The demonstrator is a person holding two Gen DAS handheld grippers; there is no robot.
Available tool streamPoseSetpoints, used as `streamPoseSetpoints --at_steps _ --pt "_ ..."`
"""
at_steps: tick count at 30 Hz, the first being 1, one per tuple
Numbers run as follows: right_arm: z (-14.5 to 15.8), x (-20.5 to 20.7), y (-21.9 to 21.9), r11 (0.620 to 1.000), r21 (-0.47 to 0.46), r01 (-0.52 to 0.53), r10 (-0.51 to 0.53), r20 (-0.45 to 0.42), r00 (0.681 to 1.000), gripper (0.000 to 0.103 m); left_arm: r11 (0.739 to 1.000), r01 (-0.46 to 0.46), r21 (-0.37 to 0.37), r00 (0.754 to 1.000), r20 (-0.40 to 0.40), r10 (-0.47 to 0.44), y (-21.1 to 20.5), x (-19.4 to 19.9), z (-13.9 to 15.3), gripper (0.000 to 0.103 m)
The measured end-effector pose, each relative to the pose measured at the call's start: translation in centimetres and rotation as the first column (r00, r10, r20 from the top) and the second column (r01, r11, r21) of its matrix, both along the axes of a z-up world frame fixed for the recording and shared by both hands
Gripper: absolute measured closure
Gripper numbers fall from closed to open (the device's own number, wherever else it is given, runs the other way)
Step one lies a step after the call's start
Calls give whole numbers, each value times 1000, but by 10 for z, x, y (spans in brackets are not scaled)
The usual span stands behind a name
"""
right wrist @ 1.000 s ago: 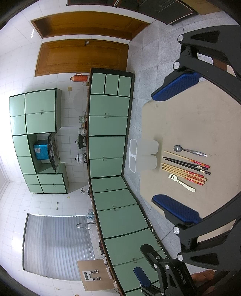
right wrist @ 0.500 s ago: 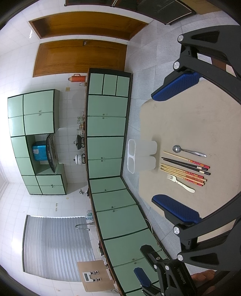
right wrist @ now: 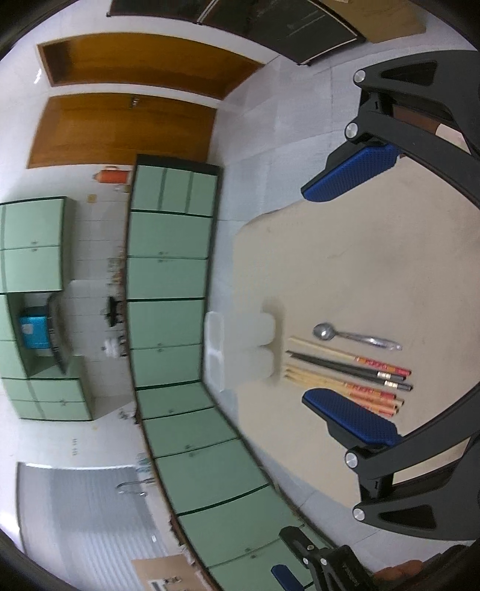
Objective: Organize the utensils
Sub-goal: 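Lower the right gripper onto the metal spoon and close on its handle, then grasp the white fork with the left gripper while the right gripper lifts the spoon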
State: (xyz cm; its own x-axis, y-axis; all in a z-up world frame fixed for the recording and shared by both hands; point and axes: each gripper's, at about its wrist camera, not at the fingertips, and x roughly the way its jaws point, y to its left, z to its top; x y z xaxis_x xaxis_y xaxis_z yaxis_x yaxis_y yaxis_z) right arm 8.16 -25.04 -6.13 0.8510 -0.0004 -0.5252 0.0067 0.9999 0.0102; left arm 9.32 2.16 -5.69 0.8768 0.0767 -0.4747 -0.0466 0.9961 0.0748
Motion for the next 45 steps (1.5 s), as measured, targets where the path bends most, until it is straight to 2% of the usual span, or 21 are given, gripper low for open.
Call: streamPoseSetpoints --at_steps 5,11,13,15,21,27,30,34,36,38,45 --pt "-35 44 4 1000 8 -13 14 -116 993 5 1000 3 5 994 -106 -2 6 42 -36 6" --pt "-71 91 14 998 -5 -56 53 -239 970 8 998 40 42 975 -219 -30 -3 90 -77 6" --pt "-82 105 18 997 -6 -75 71 -280 957 12 998 49 42 968 -248 -37 -6 104 -90 6" --pt "-93 119 23 995 -6 -97 90 -326 941 23 998 55 40 962 -271 -42 -9 117 -99 7" --pt "-118 159 31 991 39 -127 132 -416 900 31 997 71 26 946 -318 -59 -13 144 -119 10" --pt "-136 179 38 992 30 -124 123 -486 865 42 997 76 4 933 -354 -70 -16 165 -131 12" --pt "-143 188 36 992 52 -114 125 -504 855 46 996 86 -4 926 -369 -81 -17 171 -135 12" --pt "-144 188 39 993 26 -117 114 -492 863 54 996 92 -11 919 -383 -89 -22 180 -139 12" --pt "-144 189 41 991 21 -131 124 -486 865 68 996 94 -13 917 -388 -91 -24 184 -140 12" --pt "-143 188 41 990 9 -139 126 -482 867 76 995 97 -12 914 -394 -94 -26 191 -143 12" --pt "-141 189 37 990 25 -139 135 -472 871 76 996 88 -2 904 -419 -81 -30 201 -154 12"
